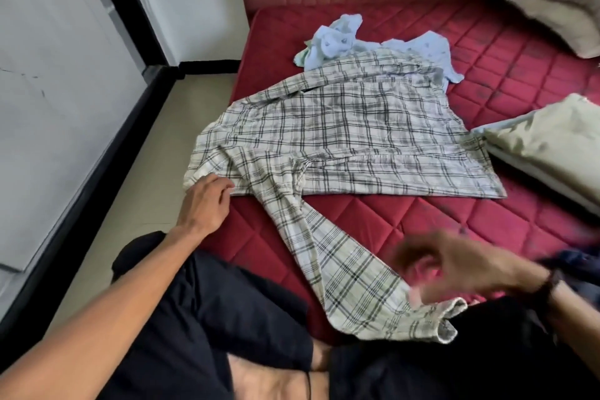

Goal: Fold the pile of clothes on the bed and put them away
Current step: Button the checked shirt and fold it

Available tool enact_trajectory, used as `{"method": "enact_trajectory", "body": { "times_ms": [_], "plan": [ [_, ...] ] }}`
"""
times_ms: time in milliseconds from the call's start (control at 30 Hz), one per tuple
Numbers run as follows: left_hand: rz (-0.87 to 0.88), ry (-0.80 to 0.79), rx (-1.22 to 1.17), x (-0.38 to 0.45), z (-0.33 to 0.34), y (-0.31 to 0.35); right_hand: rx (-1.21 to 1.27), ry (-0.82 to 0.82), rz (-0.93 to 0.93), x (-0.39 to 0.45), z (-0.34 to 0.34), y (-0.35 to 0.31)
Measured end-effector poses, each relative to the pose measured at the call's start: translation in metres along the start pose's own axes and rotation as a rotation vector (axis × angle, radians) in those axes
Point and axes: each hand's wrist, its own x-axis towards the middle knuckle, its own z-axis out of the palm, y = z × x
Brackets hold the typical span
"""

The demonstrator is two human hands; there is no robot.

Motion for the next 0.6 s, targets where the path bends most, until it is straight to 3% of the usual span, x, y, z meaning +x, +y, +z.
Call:
{"method": "enact_trajectory", "body": {
  "times_ms": [33, 100, 400, 500, 600],
  "plan": [
    [0.025, -0.016, -0.022, -0.001, 0.002, 0.002, -0.085, -0.150, 0.019, -0.006, 0.021, -0.015],
    [0.062, -0.034, -0.055, -0.001, 0.007, 0.003, -0.255, -0.260, 0.003, -0.011, 0.052, -0.027],
    [0.000, -0.050, -0.090, 0.001, 0.010, -0.007, -0.254, -0.036, -0.092, -0.029, 0.034, -0.048],
    [-0.010, -0.022, -0.103, -0.002, 0.004, -0.003, -0.499, 0.008, -0.189, -0.033, 0.046, -0.037],
    [0.004, 0.004, -0.116, -0.004, 0.001, -0.002, -0.356, -0.041, -0.058, -0.040, 0.050, -0.028]
  ]
}}
